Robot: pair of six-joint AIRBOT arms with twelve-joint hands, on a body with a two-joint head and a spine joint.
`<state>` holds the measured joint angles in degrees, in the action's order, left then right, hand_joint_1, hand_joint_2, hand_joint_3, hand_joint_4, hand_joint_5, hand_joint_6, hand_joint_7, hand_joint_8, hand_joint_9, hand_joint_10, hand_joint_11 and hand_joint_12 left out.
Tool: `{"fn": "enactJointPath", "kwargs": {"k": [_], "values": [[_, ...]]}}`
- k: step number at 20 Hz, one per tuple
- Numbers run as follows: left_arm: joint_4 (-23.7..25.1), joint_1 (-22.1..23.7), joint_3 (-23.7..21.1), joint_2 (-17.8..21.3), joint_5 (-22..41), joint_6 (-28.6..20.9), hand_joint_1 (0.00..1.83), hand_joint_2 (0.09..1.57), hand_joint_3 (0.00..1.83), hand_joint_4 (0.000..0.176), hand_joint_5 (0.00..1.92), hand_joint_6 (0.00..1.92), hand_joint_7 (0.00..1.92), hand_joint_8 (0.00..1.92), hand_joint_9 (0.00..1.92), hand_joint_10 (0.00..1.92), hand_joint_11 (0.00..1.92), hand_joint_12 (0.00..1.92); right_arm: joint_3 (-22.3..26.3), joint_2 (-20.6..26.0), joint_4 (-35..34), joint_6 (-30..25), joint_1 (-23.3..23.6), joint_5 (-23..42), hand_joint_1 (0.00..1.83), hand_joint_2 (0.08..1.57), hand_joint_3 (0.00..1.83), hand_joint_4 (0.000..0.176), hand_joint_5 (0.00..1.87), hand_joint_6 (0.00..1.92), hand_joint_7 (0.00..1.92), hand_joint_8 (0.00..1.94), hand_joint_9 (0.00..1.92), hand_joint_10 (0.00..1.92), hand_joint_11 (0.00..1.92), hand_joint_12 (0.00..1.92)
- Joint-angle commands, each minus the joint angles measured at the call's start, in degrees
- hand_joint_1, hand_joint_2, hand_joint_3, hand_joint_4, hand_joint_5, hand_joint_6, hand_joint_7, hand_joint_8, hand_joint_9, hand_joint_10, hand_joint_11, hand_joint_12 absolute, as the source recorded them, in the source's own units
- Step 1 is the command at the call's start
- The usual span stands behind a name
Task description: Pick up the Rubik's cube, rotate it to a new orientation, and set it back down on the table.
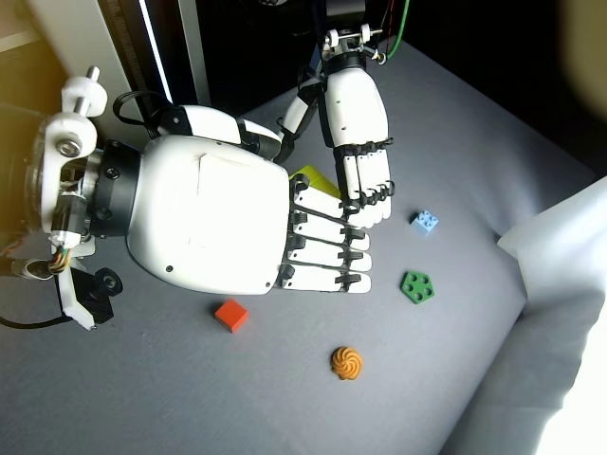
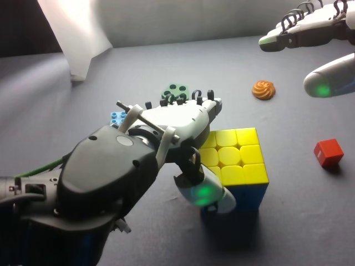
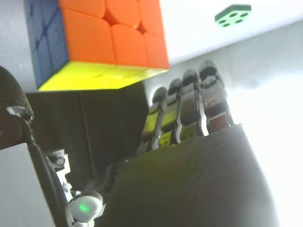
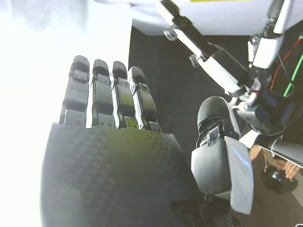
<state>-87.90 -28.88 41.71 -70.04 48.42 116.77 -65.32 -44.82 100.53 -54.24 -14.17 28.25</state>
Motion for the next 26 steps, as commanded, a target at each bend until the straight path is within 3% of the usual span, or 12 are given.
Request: {"fn": "enactJointPath", "kwargs": {"k": [1, 9, 19, 24, 26], "values": [[3.94, 0.23, 0.42, -0.58, 0.45, 0.12, 1.05, 0.82, 0.01, 0.000, 0.00, 0.00, 0.00, 0.00, 0.00, 0.00, 0.00, 0.00, 0.28, -0.02, -3.06, -0.36, 0.60, -0.54, 0.00, 1.23, 0.00, 0.000, 0.09, 0.01, 0.07, 0.01, 0.01, 0.00, 0.00, 0.00], [4.45, -0.37, 2.60, -2.54, -0.60, 0.40, 1.14, 0.84, 0.01, 0.000, 0.02, 0.01, 0.00, 0.00, 0.00, 0.00, 0.00, 0.00, 0.61, -0.01, -3.06, -0.36, 0.58, -0.53, 0.03, 1.28, 0.01, 0.000, 0.10, 0.00, 0.07, 0.00, 0.01, 0.00, 0.01, 0.01], [4.97, -2.47, 4.80, -4.44, -1.50, 0.35, 1.09, 0.82, 0.00, 0.000, 0.00, 0.00, 0.00, 0.00, 0.00, 0.00, 0.00, 0.00, 0.76, -0.01, -3.05, -0.36, 0.57, -0.53, 0.11, 1.28, 0.00, 0.000, 0.12, 0.00, 0.10, 0.00, 0.04, 0.00, 0.02, 0.05], [5.06, -3.54, 5.81, -5.21, -1.97, -0.29, 1.09, 0.83, 0.00, 0.000, 0.02, 0.01, 0.00, 0.00, 0.00, 0.00, 0.00, 0.00, 0.88, 0.00, -3.05, -0.36, 0.56, -0.53, 0.00, 1.29, 0.00, 0.000, 0.09, 0.00, 0.06, 0.00, 0.01, 0.00, 0.00, 0.03], [5.80, -4.22, 6.12, -5.68, -1.98, -1.13, 1.11, 0.83, 0.01, 0.000, 0.03, 0.01, 0.00, 0.00, 0.00, 0.00, 0.00, 0.00, 0.92, 0.00, -3.05, -0.36, 0.56, -0.53, 0.04, 1.30, 0.00, 0.000, 0.08, 0.01, 0.05, 0.01, 0.00, 0.00, 0.01, 0.00]]}}
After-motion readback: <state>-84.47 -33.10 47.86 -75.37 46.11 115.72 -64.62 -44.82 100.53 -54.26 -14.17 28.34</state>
